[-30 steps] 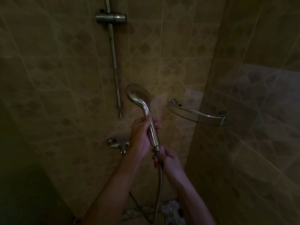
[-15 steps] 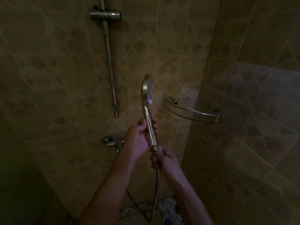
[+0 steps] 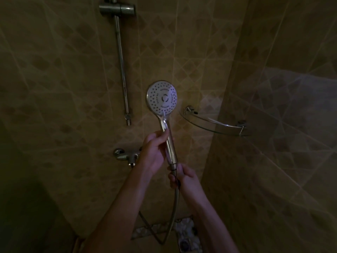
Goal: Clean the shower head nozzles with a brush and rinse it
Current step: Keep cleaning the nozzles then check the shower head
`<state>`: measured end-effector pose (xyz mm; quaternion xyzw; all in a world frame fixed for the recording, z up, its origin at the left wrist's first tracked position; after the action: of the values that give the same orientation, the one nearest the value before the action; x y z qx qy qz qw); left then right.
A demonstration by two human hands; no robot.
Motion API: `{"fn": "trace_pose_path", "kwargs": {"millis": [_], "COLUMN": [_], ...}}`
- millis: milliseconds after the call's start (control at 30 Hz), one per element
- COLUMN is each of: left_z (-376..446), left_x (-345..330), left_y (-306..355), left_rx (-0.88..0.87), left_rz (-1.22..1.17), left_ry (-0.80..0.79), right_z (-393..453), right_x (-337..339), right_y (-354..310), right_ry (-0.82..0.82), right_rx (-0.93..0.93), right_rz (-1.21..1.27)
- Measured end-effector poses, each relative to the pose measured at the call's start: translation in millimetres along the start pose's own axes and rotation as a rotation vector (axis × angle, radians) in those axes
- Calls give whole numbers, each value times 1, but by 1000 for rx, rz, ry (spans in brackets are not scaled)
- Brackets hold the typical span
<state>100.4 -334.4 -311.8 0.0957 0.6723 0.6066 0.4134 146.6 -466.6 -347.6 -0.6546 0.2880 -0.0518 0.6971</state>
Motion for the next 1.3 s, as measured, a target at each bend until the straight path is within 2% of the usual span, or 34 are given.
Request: {"fn": "trace_pose_path", "kwargs": {"millis": [167,367,533,733,867,1133,1300], "left_z": [0,1,1,-6,-7,-7,-11], "left_x": [-5,-19,-23,-33,-41,-49,-52], "left_y": [-6,-13,-13,-12,-17,-19,-14], "left_rx": [19,58,-61,-24,-24,-107,-72], "left_rz": [-116,-110,2,-88,-102,103,126], "left_ry": [-147,-37,75,-13,51,175,82], "right_z": [2,6,9,11,7,3,2], "right_x": [10,20,33,40,42,45,55], "right_y": [-3,-1,0,-2,-2,-7,-7], "right_ry": [-16,-45,-86,-112,-137,-136,-128], "right_rx": [22,25,7,3,-33,-53,-50], "right_rz": [29,31,26,61,52,39,39]}}
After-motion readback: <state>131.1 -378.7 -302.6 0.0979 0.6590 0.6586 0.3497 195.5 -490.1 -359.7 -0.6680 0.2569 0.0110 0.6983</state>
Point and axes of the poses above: each hand's wrist, its own z-axis towards the middle knuckle, its own x-axis out of the back of the hand, y = z × x, the point moved 2 cm from there along z, towards the middle knuckle, and after that the axes turned 12 degrees about z, right-handed, at the moved point
